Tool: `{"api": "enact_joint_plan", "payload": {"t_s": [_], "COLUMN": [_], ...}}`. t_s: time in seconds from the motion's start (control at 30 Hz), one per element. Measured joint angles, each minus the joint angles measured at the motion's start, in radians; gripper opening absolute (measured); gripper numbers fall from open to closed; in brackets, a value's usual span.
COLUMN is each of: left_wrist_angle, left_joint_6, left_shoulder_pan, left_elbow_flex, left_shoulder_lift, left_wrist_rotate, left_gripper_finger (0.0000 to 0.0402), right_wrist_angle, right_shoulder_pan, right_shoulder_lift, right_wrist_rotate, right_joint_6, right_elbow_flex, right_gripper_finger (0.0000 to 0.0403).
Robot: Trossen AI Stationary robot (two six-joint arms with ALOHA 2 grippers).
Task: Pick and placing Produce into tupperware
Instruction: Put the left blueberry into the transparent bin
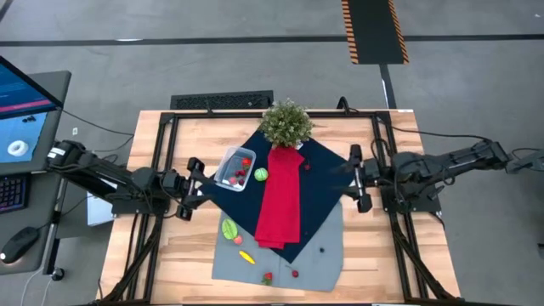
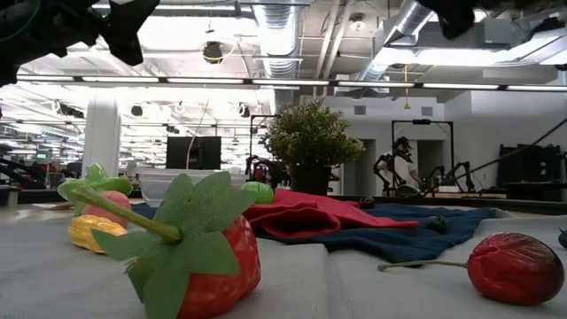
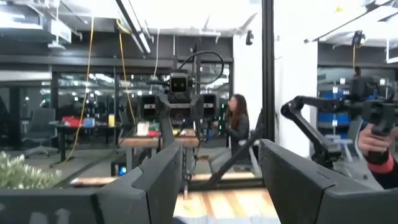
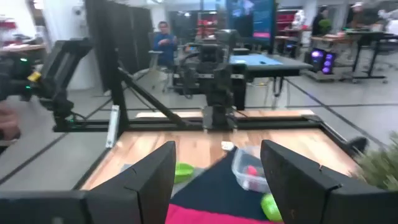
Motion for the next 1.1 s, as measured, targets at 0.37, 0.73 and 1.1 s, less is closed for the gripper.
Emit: {"api": "enact_joint_plan", "payload": {"t_s": [0.37, 0.73, 1.1], "left_wrist_angle": [-0.023, -0.027, -0.042], "left_joint_6": [0.0, -0.005, -0.005], "left_shoulder_pan": [0.0, 0.0, 0.0], "left_elbow_flex": [-0.001, -0.001, -0.002], "left_shoulder_lift": [-0.01, -0.009, -0.007], "left_wrist_rotate": [-0.006, -0.008, -0.008], "left_gripper_finger": [0.0203, 0.0203, 0.0203], "right_wrist_angle": [0.085, 0.245, 0.249], "right_shoulder_pan": [0.084, 0.093, 0.02], "right_shoulder_lift": [-0.086, -0.069, -0.069], "right_wrist_rotate": [0.207, 0.226, 0.259], "right_joint_6": [0.057, 0.081, 0.16], "right_elbow_flex": [-0.211, -0.35, -0.406], "right_gripper_finger": [0.026, 0.026, 0.026]}}
